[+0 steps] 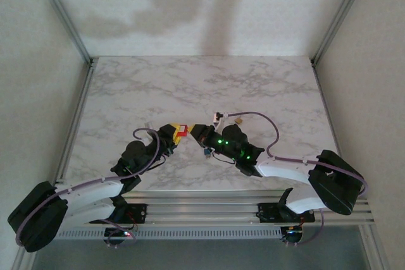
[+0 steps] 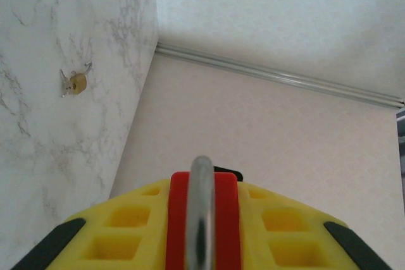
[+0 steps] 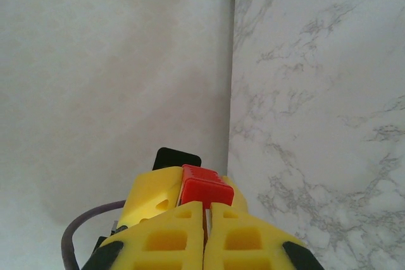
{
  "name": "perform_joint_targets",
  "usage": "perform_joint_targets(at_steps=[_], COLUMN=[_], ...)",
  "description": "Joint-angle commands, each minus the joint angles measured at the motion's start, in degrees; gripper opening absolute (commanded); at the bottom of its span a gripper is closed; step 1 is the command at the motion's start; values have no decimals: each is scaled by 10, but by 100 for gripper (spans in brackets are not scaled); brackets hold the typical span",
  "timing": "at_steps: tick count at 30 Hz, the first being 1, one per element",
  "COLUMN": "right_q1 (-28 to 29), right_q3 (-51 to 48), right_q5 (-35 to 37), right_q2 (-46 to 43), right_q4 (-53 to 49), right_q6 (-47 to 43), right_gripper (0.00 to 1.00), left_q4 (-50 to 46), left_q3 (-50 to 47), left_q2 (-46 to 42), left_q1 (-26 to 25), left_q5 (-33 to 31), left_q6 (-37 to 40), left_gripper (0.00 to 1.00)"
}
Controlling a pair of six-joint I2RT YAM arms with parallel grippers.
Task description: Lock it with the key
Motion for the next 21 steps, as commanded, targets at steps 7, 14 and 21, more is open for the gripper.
perform_joint_targets(at_steps=[7,14,21], right_q1=[9,12,14], right_q3=[-29,-36,-47], right_q5=[5,10,16], right_q2=[5,9,7], right_q4=[48,54,57], right_q6=[-28,-23,-18], right_gripper=[0,0,0], left_q4=[-37,-55,-79], left_q3=[-17,-19,-21], left_q2=[-45,-49,-61], left_q1=[0,1,3], left_q5=[-66,-81,-98], left_q6=[1,-5,-6], left_gripper=[0,0,0])
